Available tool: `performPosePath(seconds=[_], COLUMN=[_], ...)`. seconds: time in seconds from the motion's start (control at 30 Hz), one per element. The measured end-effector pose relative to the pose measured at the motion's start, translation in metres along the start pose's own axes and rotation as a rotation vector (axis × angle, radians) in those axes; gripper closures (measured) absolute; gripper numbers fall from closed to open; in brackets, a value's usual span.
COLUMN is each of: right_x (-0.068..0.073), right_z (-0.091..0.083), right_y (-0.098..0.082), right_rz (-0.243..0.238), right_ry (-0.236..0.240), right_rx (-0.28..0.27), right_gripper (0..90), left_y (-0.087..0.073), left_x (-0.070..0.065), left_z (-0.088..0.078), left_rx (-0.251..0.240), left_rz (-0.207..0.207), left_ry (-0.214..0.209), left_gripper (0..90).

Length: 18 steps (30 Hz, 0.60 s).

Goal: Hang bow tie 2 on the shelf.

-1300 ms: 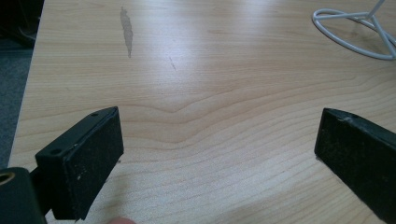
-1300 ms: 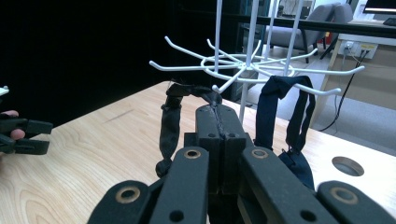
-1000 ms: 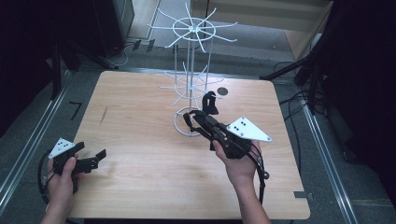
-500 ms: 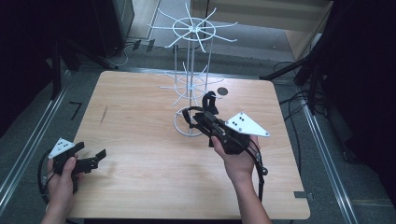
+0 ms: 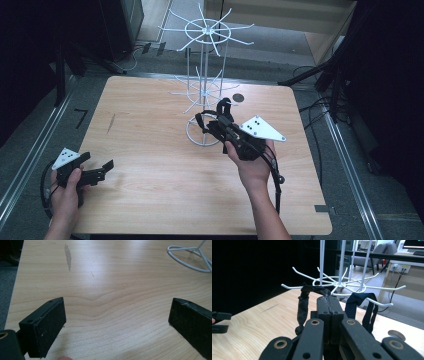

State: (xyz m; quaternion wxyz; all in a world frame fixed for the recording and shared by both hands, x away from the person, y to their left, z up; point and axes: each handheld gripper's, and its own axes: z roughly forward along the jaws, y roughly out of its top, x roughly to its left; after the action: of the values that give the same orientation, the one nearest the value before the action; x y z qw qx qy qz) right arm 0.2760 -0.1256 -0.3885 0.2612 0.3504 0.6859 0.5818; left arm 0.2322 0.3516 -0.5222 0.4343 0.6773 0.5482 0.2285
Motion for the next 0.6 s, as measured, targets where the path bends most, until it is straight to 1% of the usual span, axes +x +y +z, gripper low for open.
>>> performPosePath(seconds=[0.6], right_x=[-0.008], right_z=[0.017], right_y=[-0.001], right_rz=[0.007], right_ry=[-0.023], right_rx=[0.013], right_gripper=[90.0], left_y=[0.0], left_x=[0.0], left_z=[0.0], left_rx=[0.0], left_rz=[0.0], left_ry=[-0.001], left_gripper=[1.6])
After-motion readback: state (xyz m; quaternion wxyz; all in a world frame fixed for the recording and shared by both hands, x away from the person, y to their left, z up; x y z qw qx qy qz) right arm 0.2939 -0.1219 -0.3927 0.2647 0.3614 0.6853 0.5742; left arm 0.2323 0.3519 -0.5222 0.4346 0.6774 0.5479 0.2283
